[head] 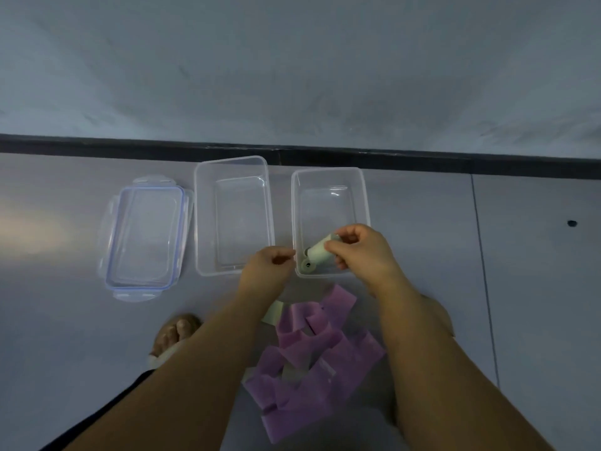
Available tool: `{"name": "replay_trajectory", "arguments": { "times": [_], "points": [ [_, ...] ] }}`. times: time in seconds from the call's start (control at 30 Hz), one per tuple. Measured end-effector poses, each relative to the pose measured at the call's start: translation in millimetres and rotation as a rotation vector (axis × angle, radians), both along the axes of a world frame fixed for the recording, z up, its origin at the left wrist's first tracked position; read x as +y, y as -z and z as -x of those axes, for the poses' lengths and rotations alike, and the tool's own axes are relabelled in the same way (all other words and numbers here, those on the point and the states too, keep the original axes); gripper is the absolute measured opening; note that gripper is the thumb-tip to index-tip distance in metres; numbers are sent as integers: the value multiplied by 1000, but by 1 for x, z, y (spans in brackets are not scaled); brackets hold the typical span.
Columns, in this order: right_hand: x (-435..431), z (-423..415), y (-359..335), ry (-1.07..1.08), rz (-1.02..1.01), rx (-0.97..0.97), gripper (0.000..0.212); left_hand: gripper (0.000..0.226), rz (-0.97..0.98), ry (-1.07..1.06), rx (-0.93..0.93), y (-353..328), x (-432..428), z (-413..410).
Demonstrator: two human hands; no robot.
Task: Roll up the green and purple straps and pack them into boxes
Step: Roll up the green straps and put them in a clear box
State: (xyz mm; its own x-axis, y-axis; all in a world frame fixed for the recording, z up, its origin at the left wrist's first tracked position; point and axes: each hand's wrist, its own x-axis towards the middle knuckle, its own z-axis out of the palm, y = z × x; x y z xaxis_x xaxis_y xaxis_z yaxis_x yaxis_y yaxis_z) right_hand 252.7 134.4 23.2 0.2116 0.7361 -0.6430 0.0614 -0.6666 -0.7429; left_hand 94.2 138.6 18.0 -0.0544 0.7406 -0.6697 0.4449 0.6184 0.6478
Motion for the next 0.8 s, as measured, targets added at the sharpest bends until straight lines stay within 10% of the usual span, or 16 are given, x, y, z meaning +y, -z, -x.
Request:
{"name": "replay_trajectory", "arguments": {
  "times": [0.8],
  "points": [
    [1,4,100,-473,-82,-564,26,27,189,-252,-31,89,-1,-15]
  ]
}}
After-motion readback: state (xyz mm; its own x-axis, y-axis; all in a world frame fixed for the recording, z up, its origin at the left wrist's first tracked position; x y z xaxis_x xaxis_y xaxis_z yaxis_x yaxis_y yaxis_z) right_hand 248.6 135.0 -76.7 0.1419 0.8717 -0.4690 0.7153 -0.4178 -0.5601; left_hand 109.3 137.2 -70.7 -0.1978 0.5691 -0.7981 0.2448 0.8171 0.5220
